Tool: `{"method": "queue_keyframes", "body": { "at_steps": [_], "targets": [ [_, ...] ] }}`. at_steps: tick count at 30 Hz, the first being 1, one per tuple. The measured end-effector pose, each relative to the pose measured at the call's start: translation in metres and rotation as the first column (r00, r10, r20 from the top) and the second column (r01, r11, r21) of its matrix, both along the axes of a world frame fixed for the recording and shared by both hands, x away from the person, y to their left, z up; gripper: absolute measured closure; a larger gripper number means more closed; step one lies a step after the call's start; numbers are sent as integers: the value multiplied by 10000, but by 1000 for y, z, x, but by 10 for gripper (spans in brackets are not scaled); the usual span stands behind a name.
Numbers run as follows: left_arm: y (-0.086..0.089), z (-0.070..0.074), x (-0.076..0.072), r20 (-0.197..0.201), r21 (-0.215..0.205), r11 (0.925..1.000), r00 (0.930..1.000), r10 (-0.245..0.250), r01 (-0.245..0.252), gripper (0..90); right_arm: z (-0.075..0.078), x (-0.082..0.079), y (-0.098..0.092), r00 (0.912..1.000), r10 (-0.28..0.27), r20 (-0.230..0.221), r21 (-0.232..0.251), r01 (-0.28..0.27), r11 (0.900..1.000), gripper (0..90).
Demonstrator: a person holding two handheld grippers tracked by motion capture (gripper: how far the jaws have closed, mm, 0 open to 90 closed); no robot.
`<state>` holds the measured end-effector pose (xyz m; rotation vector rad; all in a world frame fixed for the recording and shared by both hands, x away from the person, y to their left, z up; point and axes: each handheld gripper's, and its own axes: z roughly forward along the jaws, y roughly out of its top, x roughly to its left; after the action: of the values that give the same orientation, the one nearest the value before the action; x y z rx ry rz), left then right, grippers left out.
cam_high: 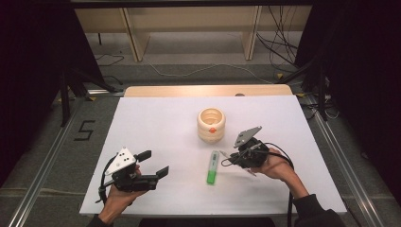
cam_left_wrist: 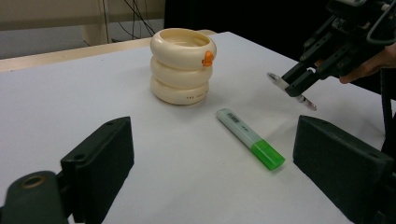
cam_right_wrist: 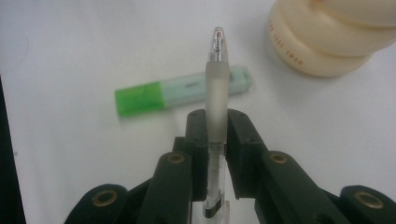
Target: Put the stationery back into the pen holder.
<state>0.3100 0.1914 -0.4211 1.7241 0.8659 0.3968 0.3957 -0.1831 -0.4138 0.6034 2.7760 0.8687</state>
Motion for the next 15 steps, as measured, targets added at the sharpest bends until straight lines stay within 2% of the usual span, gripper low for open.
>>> {"method": "queue_keyframes", "body": {
  "at_steps": [4,7,10,11,13,15],
  "targets": [
    [0,0,0,-2,-6,10000,10000,1,-1,119,5,1,-4,9987,-474,170,688,461,9966,803],
    [0,0,0,-11,-12,10000,10000,-4,4,119,8,2,-7,9956,-890,283,1256,848,9885,803],
    [0,0,0,-7,-17,10000,10000,-2,2,119,9,5,-12,9838,-1746,409,1713,1652,9713,803],
    [0,0,0,-8,-21,10000,10000,-1,1,119,9,6,-14,9785,-2014,448,1947,1891,9625,803],
    [0,0,0,-2,-30,10000,10000,-2,2,119,9,7,-19,9713,-2346,397,2482,2178,9439,802],
    [0,0,0,-5,-23,10000,10000,1,-1,119,10,8,-21,9633,-2641,480,2749,2414,9307,802]
  ]
}}
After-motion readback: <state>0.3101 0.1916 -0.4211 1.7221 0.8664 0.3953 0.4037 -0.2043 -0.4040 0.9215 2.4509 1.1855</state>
